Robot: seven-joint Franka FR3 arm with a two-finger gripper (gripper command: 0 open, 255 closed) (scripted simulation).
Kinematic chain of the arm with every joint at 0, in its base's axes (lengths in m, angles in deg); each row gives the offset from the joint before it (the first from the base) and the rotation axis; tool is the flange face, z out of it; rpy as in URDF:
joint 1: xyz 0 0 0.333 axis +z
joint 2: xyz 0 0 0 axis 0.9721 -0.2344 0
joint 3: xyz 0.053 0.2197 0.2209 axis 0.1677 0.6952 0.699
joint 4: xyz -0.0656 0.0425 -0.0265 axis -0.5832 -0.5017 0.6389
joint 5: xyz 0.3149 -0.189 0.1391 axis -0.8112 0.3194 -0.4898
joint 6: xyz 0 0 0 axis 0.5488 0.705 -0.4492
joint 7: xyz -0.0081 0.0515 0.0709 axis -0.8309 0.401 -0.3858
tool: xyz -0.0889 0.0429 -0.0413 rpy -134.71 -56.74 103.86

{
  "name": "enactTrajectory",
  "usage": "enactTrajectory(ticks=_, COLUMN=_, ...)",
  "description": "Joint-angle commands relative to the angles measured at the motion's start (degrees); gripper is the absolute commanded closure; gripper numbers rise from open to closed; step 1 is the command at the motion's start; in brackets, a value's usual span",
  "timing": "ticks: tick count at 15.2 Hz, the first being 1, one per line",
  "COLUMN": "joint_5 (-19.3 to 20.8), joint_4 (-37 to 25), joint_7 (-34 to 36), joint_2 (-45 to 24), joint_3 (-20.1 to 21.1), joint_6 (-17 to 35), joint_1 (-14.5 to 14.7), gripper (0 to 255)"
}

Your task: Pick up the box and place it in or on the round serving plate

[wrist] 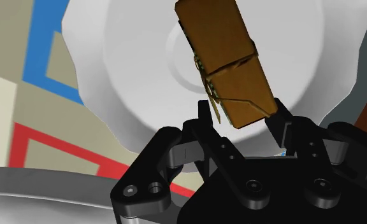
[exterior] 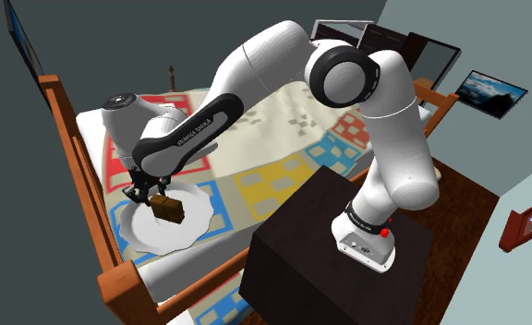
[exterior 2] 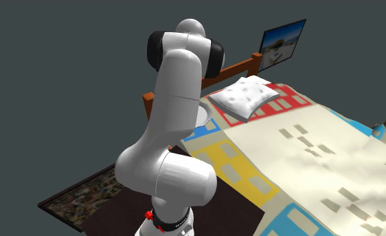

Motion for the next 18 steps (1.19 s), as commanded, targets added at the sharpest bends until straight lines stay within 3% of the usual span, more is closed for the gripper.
enactTrajectory(ticks=1, joint_5=0.0, joint_4=0.0, joint_7=0.0, joint_2=0.0, joint_3=0.0, joint_6=0.0, joint_1=0.0, gripper=255)
enactTrajectory(ticks=2, joint_5=0.0, joint_4=0.0, joint_7=0.0, joint_2=0.0, joint_3=0.0, joint_6=0.0, joint_1=0.0, gripper=0)
enactTrajectory(ticks=7, joint_5=0.0, joint_4=0.0, joint_7=0.0, joint_2=0.0, joint_3=0.0, joint_6=0.0, joint_1=0.0, gripper=0)
enactTrajectory(ticks=11, joint_5=-1.1, joint_4=-1.2, joint_7=-0.7, joint_2=4.1, joint_3=0.9, joint_6=-5.1, joint_1=-0.3, gripper=0)
enactTrajectory(ticks=18, joint_5=-1.1, joint_4=-1.2, joint_7=-0.7, joint_2=4.1, joint_3=0.9, joint_6=-5.1, joint_1=-0.3, gripper=0)
